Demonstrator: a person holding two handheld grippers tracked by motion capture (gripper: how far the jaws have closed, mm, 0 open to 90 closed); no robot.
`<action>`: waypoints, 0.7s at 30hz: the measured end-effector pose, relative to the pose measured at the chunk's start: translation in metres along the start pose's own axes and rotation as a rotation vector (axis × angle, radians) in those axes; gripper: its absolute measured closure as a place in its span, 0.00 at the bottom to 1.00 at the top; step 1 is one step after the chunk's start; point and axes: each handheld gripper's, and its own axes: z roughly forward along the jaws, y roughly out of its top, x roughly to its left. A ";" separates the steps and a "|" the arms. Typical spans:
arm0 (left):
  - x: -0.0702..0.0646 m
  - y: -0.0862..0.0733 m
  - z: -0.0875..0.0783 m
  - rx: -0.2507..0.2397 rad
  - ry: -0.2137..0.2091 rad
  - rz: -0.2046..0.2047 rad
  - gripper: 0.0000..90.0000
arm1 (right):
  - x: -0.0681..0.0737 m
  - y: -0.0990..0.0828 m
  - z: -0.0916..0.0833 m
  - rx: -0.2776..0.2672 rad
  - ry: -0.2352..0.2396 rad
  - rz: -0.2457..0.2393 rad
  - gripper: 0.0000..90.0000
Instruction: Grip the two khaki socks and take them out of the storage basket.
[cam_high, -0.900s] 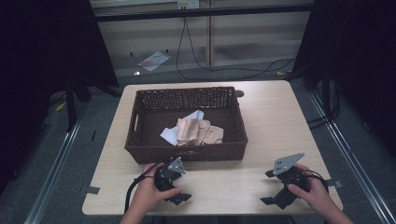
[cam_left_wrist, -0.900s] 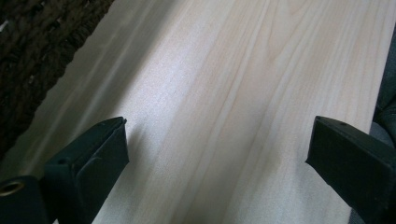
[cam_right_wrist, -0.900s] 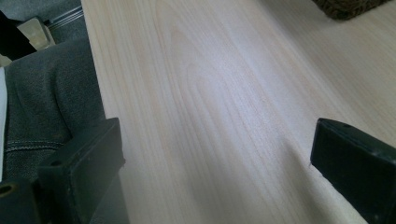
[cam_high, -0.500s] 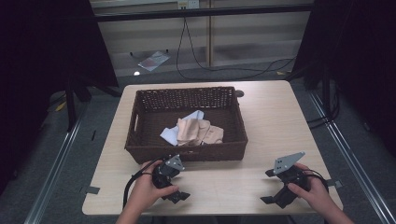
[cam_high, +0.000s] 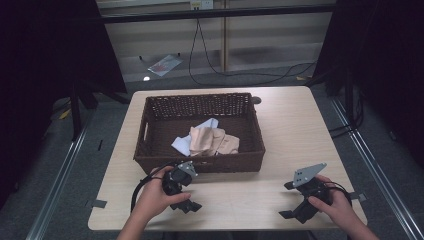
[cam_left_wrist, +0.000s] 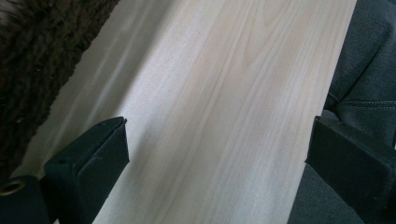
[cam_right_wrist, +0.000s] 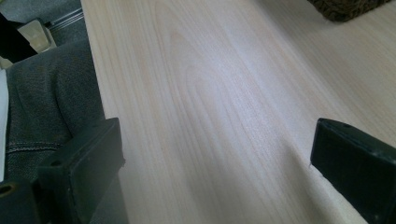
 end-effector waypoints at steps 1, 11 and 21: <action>0.000 0.000 0.000 0.000 0.000 0.000 0.06 | 0.000 0.000 0.000 0.000 0.000 0.000 0.02; 0.004 0.015 -0.021 0.000 -0.022 -0.016 0.05 | 0.000 0.000 0.000 -0.003 0.000 -0.002 0.02; 0.003 0.030 -0.035 0.021 -0.049 -0.017 0.05 | 0.000 0.000 -0.001 -0.002 0.002 -0.001 0.02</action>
